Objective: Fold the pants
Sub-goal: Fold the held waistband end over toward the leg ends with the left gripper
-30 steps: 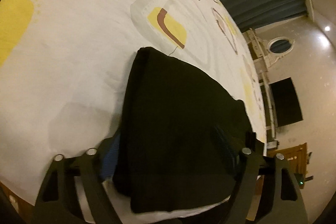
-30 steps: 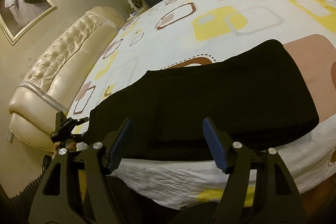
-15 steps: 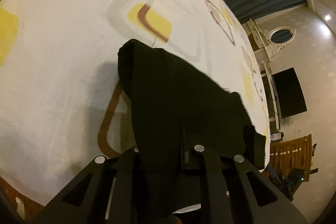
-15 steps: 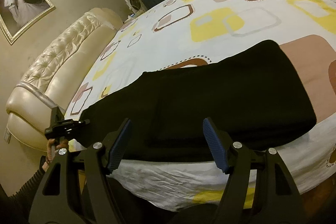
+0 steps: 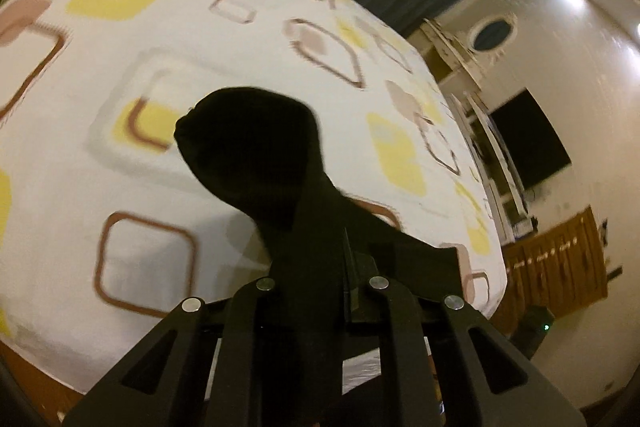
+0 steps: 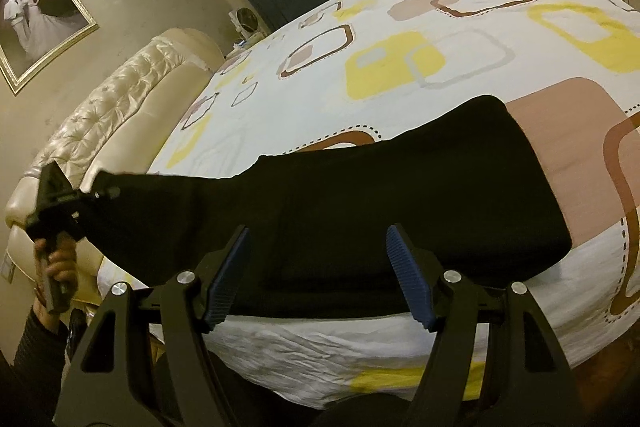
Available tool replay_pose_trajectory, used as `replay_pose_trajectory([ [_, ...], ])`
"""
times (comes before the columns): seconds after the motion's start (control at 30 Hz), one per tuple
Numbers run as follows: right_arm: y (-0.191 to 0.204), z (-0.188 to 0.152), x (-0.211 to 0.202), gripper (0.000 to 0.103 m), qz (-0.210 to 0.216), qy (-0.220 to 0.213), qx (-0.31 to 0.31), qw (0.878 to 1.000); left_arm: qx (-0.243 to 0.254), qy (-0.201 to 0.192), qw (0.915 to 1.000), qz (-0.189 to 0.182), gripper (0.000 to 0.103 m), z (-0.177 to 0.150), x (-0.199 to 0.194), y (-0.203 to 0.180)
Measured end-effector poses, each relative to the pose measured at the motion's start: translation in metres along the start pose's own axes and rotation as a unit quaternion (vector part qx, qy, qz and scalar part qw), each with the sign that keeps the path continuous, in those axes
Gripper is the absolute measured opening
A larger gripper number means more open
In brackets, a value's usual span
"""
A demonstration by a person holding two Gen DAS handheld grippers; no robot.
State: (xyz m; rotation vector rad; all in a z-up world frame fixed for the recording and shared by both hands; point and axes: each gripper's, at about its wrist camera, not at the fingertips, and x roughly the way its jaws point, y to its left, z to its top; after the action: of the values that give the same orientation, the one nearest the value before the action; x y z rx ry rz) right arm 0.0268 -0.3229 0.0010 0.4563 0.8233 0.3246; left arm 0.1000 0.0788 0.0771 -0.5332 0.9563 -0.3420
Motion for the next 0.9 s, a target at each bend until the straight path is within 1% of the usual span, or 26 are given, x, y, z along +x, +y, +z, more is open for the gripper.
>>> replay_pose_trajectory([
  [0.13, -0.004, 0.005, -0.006, 0.069, -0.002, -0.009, 0.004, 1.000, 0.043, 0.006, 0.9990, -0.011, 0.013, 0.002, 0.011, -0.055],
  [0.17, -0.005, 0.006, -0.007, 0.069, -0.002, -0.012, 0.006, 1.000, 0.052, 0.007, 0.9986, -0.010, 0.013, 0.001, 0.014, -0.063],
  [0.27, -0.008, 0.009, -0.012, 0.069, 0.000, -0.020, 0.013, 1.000, 0.088, 0.014, 0.9960, 0.001, 0.013, -0.005, 0.030, -0.099],
  [0.4, -0.012, 0.012, -0.017, 0.069, 0.002, -0.029, 0.018, 0.999, 0.114, 0.027, 0.9931, 0.011, 0.013, -0.014, 0.057, -0.135],
  [0.57, -0.019, 0.017, -0.023, 0.069, 0.000, -0.040, 0.027, 0.999, 0.160, 0.035, 0.9857, 0.041, 0.013, -0.033, 0.101, -0.182],
  [0.83, -0.047, 0.026, -0.039, 0.069, -0.012, -0.075, 0.068, 0.995, 0.183, 0.058, 0.9785, 0.076, 0.013, -0.069, 0.167, -0.219],
  [0.9, -0.054, 0.028, -0.042, 0.069, -0.014, -0.081, 0.078, 0.994, 0.193, 0.063, 0.9752, 0.088, 0.013, -0.079, 0.182, -0.226],
])
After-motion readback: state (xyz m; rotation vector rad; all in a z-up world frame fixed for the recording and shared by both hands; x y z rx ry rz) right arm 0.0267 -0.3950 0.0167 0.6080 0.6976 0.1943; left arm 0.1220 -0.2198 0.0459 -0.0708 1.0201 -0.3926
